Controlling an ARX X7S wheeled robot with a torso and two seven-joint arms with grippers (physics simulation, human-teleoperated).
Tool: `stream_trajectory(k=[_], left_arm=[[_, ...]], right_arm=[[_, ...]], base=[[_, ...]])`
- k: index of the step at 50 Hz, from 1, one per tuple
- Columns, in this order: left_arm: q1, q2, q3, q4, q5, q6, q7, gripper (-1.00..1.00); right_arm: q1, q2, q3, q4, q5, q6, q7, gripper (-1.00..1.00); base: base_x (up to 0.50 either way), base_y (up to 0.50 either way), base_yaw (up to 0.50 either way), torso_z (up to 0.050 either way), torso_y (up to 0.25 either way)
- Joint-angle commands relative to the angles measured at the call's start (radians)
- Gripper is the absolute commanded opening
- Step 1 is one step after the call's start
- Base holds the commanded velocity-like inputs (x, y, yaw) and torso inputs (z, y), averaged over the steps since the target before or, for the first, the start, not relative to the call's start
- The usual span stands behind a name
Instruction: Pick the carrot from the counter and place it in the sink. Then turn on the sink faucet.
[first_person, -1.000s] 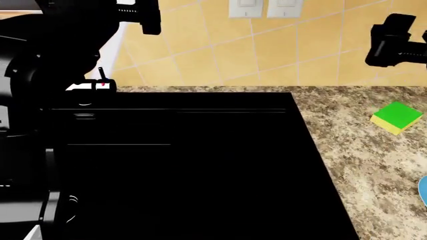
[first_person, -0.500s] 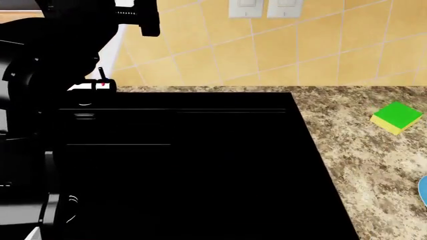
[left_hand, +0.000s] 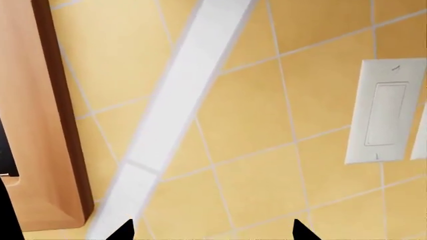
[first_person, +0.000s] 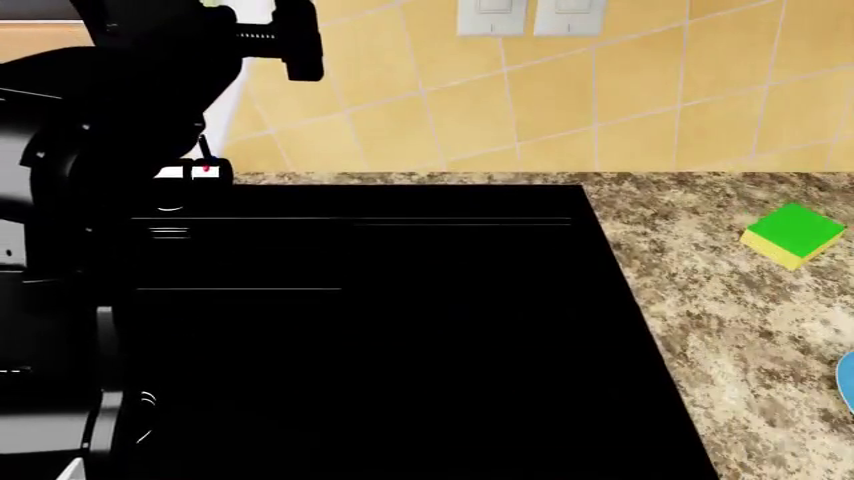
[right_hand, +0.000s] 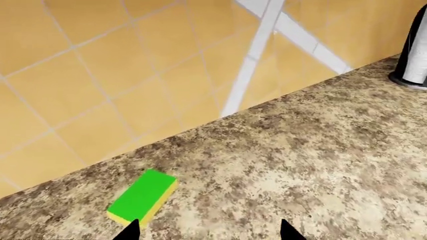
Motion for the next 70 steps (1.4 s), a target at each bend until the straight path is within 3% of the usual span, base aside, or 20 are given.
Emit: stream_trajectory(k=[1,8,18,29,42,57,70], left_arm=[[0.006,0.003,0.004,-0.013,-0.003,0.015,0.004,1.0],[0.011,0.002,0.006,-0.013,-0.005,0.016,0.004,1.0],[0.016,0.0,0.014,-0.024,-0.002,0.028,0.005,1.0],[0.018,-0.002,0.014,-0.023,-0.007,0.027,0.003,1.0],[0.025,-0.003,0.02,-0.02,-0.01,0.028,0.0,1.0],[0.033,0.0,0.025,-0.035,-0.012,0.046,0.003,1.0],[0.041,0.003,0.028,-0.042,-0.017,0.055,0.004,1.0]], right_arm=[[-0.197,0.015,0.141,-0.024,-0.124,0.015,-0.102,1.0],[-0.39,0.07,0.144,-0.02,-0.053,0.023,-0.097,1.0],[-0.459,0.047,0.16,-0.008,-0.05,-0.012,-0.119,1.0],[-0.536,0.024,0.172,0.054,0.189,0.007,-0.08,1.0],[-0.592,0.001,0.162,-0.044,0.115,-0.028,-0.244,1.0],[-0.611,0.025,0.025,-0.069,-0.121,-0.165,-0.316,1.0],[-0.599,0.007,-0.116,-0.057,-0.171,-0.251,-0.352,1.0]], base=[[0.0,0.0,0.0,0.0,0.0],[0.0,0.0,0.0,0.0,0.0],[0.0,0.0,0.0,0.0,0.0],[0.0,0.0,0.0,0.0,0.0],[0.0,0.0,0.0,0.0,0.0],[0.0,0.0,0.0,0.0,0.0],[0.0,0.0,0.0,0.0,0.0]])
